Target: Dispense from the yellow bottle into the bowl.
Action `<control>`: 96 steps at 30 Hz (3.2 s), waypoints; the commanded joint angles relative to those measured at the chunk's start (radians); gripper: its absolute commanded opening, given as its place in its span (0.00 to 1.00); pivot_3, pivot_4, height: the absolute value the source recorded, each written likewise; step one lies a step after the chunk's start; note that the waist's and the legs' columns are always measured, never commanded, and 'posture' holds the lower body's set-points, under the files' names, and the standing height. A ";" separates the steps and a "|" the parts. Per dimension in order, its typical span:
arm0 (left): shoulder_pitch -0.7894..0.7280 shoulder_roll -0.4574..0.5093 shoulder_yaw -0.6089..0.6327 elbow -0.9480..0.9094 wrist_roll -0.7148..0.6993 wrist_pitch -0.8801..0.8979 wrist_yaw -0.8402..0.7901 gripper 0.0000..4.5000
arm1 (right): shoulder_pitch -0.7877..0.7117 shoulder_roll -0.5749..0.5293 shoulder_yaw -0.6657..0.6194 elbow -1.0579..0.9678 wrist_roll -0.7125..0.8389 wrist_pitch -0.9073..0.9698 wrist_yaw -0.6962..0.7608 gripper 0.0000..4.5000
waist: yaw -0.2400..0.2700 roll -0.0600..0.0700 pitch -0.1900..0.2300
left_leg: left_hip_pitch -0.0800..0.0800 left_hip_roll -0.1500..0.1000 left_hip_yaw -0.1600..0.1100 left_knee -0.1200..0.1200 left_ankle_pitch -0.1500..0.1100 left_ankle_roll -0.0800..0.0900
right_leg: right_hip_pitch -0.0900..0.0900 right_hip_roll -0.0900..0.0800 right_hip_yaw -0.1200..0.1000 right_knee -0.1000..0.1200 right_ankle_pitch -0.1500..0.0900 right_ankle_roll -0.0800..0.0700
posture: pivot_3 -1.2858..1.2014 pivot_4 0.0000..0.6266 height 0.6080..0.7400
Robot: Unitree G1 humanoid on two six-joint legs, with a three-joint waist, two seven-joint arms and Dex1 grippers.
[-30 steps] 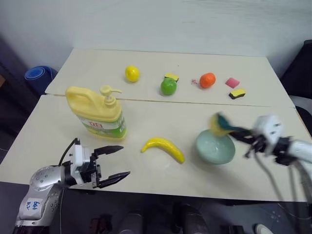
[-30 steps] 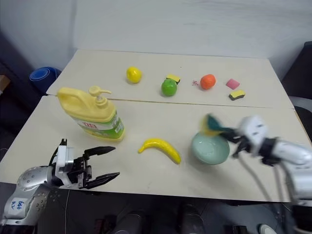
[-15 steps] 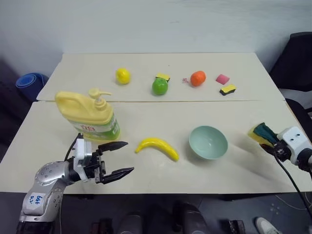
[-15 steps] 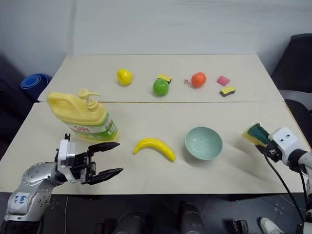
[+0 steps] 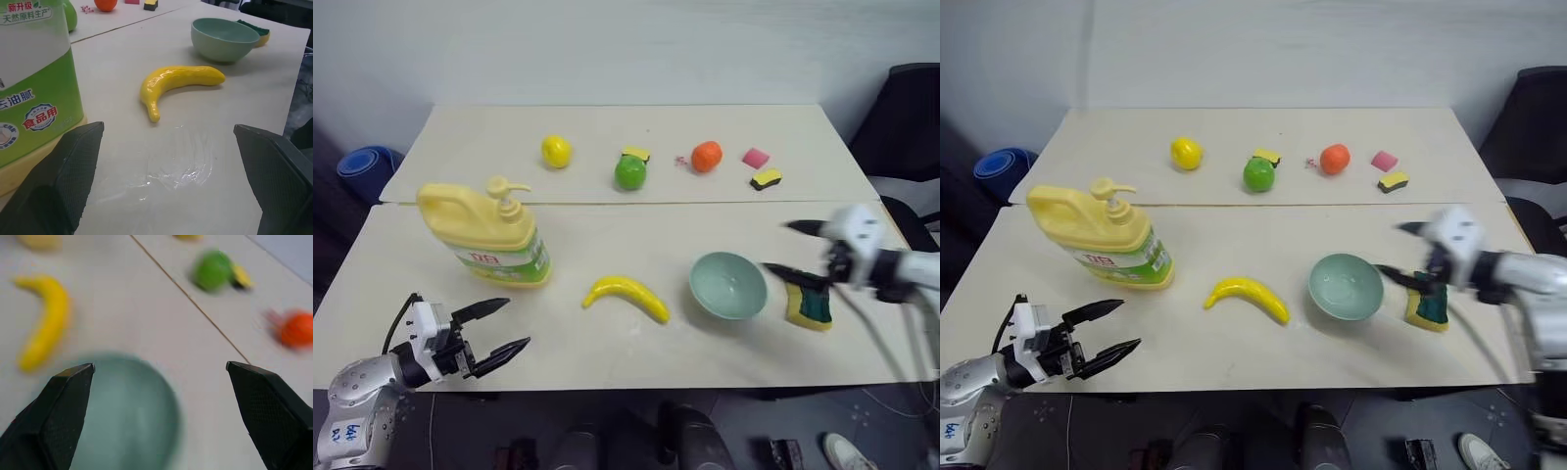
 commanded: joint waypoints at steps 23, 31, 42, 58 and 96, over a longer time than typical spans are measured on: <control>-0.029 -0.030 -0.057 -0.069 0.027 -0.039 0.009 1.00 | -0.235 0.331 0.300 -0.028 -0.161 0.313 -0.174 0.13 | -0.005 -0.005 -0.003 | -0.004 -0.003 0.000 0.000 0.000 0.002 | -0.002 -0.001 -0.001 0.002 0.001 0.001 | 0.52 0.24 1.00; -0.101 -0.046 -0.108 -0.068 0.023 -0.023 0.004 1.00 | -0.167 0.189 0.086 -0.169 0.000 0.444 -0.143 0.01 | 0.000 -0.006 -0.003 | -0.004 -0.003 -0.001 0.000 0.000 0.004 | 0.000 -0.001 -0.001 -0.001 0.002 0.003 | 0.52 0.24 1.00; -0.079 -0.030 -0.094 -0.050 0.031 -0.022 0.006 1.00 | -0.243 0.364 0.478 0.076 -0.243 0.373 -0.288 0.77 | -0.029 -0.005 -0.003 | -0.003 -0.003 0.002 0.000 0.001 0.001 | -0.003 -0.001 0.001 0.000 0.001 0.002 | 0.52 0.24 1.00; -0.080 -0.035 -0.101 -0.098 0.008 -0.011 0.021 1.00 | -0.252 0.370 0.265 -0.036 -0.048 0.389 -0.083 0.22 | -0.023 -0.006 -0.003 | -0.005 -0.003 0.001 0.000 0.001 0.002 | -0.005 -0.001 -0.001 0.004 0.001 0.002 | 0.52 0.24 1.00; -0.117 -0.022 -0.102 -0.097 0.018 0.030 0.006 1.00 | 0.278 -0.148 -0.149 -0.156 0.103 0.194 -0.027 1.00 | 0.003 0.000 0.000 | 0.000 0.000 0.004 0.000 0.000 0.003 | 0.002 0.000 0.003 -0.006 0.003 0.004 | 0.52 0.24 1.00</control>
